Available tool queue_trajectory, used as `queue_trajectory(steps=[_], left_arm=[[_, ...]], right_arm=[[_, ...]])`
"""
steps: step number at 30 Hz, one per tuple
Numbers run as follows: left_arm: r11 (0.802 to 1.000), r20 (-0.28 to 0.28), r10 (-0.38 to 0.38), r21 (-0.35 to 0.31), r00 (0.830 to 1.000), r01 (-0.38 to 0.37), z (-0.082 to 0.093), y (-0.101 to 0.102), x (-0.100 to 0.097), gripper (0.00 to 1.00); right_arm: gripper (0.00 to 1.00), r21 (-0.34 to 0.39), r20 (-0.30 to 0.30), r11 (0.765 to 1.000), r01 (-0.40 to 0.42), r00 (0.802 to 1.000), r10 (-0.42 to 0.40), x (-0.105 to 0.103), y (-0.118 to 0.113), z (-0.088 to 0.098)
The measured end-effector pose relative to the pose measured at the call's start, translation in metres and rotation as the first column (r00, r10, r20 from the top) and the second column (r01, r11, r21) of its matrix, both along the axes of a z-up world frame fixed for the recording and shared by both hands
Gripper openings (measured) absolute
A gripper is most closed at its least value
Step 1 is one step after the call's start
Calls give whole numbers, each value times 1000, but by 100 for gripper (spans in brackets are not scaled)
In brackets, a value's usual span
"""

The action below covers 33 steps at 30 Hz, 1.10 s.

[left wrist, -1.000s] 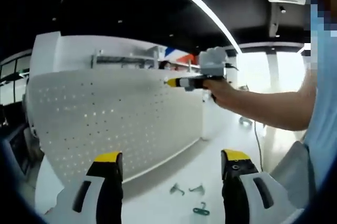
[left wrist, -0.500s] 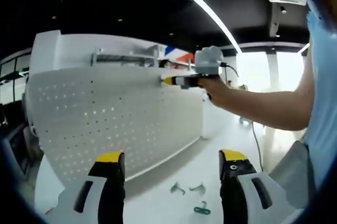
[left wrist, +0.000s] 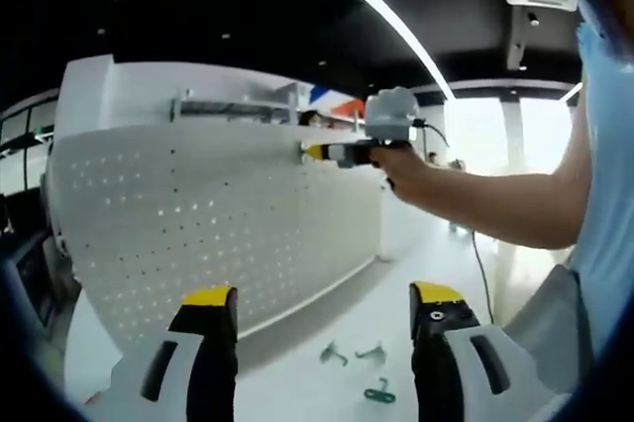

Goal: Insert the hook assembly into the mounting plate slot until the hook locks in place.

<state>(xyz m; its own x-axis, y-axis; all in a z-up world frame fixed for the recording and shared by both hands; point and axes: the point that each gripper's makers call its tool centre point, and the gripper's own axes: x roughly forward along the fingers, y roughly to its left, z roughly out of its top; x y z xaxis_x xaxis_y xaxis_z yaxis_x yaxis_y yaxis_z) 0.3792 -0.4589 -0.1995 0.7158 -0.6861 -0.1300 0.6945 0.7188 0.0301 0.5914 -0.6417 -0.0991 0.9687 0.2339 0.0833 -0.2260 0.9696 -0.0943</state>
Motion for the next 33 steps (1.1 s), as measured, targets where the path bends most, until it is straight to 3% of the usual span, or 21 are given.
queue_trajectory(steps=[9, 17, 20, 25, 33], left_arm=[[1000, 2, 3, -9, 1000, -3, 2, 2, 0, 71], [1000, -3, 5, -13, 1000, -5, 0, 2, 0, 69], [1000, 0, 5, -13, 1000, -5, 0, 3, -1, 69], [1000, -2, 12, -15, 1000, -12, 0, 6, -1, 69], [1000, 1, 19, -11, 1000, -19, 1, 8, -2, 68]], right_arm=[[1, -23, 10, 1000, 20, 1000, -19, 2, 1, -3], [1, -106, 31, 993, 44, 999, -41, 4, 3, -2], [1, -176, 42, 982, 64, 997, -57, 6, 4, -3], [2, -236, 46, 968, 80, 996, -71, 8, 5, -5], [3, -234, 25, 970, 73, 997, -69, 7, 4, -11]])
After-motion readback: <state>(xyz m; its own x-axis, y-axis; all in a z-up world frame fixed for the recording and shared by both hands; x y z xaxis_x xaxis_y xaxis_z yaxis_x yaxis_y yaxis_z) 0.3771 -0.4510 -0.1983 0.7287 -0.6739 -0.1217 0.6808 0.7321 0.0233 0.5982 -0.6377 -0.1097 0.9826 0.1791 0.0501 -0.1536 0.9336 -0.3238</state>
